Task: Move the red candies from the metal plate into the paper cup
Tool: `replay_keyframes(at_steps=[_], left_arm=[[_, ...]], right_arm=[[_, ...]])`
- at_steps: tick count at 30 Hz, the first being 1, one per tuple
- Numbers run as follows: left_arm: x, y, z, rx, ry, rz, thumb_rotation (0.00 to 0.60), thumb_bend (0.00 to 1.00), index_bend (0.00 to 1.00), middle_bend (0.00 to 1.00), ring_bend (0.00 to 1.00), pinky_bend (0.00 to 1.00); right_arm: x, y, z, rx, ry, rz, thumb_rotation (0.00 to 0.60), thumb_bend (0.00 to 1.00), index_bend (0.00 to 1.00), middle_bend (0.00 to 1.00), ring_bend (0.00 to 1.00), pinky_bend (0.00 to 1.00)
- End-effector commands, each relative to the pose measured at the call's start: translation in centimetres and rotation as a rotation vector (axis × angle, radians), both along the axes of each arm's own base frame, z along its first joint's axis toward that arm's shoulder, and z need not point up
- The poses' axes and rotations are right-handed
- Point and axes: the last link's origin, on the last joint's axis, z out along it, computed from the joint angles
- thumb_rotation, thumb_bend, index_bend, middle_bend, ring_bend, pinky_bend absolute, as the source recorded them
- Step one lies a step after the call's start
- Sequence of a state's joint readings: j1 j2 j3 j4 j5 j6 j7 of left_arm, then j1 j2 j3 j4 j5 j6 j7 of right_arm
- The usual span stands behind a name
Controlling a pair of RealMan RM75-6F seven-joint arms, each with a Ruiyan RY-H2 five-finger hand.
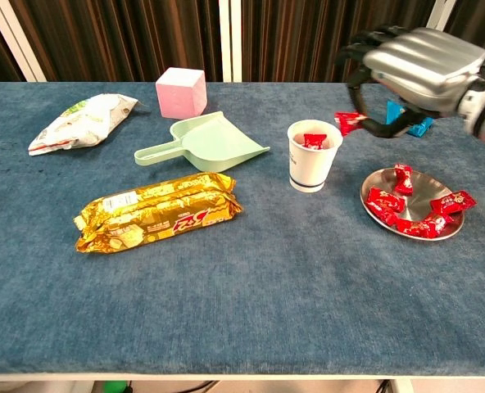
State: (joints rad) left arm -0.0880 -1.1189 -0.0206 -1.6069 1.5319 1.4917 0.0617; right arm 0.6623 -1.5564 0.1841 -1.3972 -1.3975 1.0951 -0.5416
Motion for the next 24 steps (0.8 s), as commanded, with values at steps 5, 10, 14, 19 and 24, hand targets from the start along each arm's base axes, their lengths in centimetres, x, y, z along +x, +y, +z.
replay_keyframes(at_steps=[5,10,14,19,24], left_arm=[[-0.2,0.1,0.2,0.004,-0.004,0.003,0.600,0.09,0.07,0.05,0.01,0.14],[-0.2,0.0,0.3,0.006,-0.007,0.003,0.600,0.09,0.07,0.05,0.01,0.14],[-0.2,0.0,0.2,0.003,-0.005,0.003,0.600,0.10,0.07,0.05,0.01,0.14],[-0.1,0.0,0.2,0.003,-0.004,0.000,0.600,0.10,0.07,0.05,0.01,0.14],[-0.1,0.0,0.3,0.008,-0.006,0.003,0.600,0.09,0.07,0.05,0.01,0.14]], right_arm=[[1.8,-0.8,-1.8,0.017,-0.001,0.021,0.600,0.41,0.62,0.10,0.00,0.00],[1.9,-0.7,-2.2,0.041,0.009,0.026,0.600,0.38,0.45,0.10,0.00,0.00],[1.7,-0.5,-1.6,0.035,-0.004,0.027,0.600,0.37,0.28,0.09,0.00,0.00],[0.2,0.3,0.0,0.013,-0.001,0.029,0.600,0.37,0.22,0.08,0.00,0.00],[-3.9,1.2,2.2,-0.012,0.065,-0.023,0.600,0.37,0.22,0.08,0.00,0.00]])
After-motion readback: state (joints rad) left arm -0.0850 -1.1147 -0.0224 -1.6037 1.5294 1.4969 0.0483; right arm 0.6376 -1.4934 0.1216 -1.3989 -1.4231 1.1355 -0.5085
